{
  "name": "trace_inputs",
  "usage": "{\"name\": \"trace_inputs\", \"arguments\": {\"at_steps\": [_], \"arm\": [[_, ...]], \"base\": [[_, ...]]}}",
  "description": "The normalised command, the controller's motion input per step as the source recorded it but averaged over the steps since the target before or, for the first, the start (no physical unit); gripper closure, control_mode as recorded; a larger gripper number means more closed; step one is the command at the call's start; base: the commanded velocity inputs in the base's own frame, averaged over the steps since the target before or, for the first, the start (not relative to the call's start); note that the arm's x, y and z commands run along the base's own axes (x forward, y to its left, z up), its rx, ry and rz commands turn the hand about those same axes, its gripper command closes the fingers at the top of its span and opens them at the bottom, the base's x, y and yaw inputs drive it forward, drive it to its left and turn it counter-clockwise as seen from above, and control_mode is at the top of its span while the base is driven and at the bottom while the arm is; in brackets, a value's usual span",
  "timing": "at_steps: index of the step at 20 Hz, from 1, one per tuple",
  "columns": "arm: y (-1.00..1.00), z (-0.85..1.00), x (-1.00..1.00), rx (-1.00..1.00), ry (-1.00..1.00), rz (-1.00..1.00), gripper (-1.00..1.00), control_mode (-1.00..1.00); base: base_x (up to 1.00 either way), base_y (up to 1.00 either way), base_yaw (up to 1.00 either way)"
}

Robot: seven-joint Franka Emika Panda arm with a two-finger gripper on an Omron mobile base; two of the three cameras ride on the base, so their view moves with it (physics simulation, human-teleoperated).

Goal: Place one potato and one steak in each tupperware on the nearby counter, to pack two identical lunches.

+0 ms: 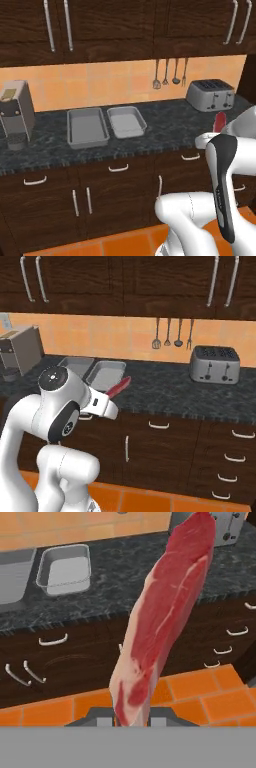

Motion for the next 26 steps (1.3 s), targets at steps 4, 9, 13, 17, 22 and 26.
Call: {"name": "trace_inputs", "arguments": {"at_steps": [4,9,13,17,22,26], "arm": [[0.00,0.00,0.00,0.00,0.00,0.00,1.00,1.00],[0.00,0.00,0.00,0.00,0.00,0.00,1.00,1.00],[0.00,0.00,0.00,0.00,0.00,0.00,1.00,1.00],[0.16,-0.02,0.26,-0.08,-0.02,-0.03,1.00,-1.00],[0.40,-0.26,0.60,-0.07,0.03,0.00,1.00,-1.00],[0.28,-0.11,0.85,-0.15,0.01,0.04,1.00,-1.00]], "base": [[0.35,1.00,0.00],[0.38,0.95,0.00],[0.51,0.62,-0.01],[0.21,0.16,-0.02],[0.00,0.00,0.00],[0.00,0.00,0.00]]}}
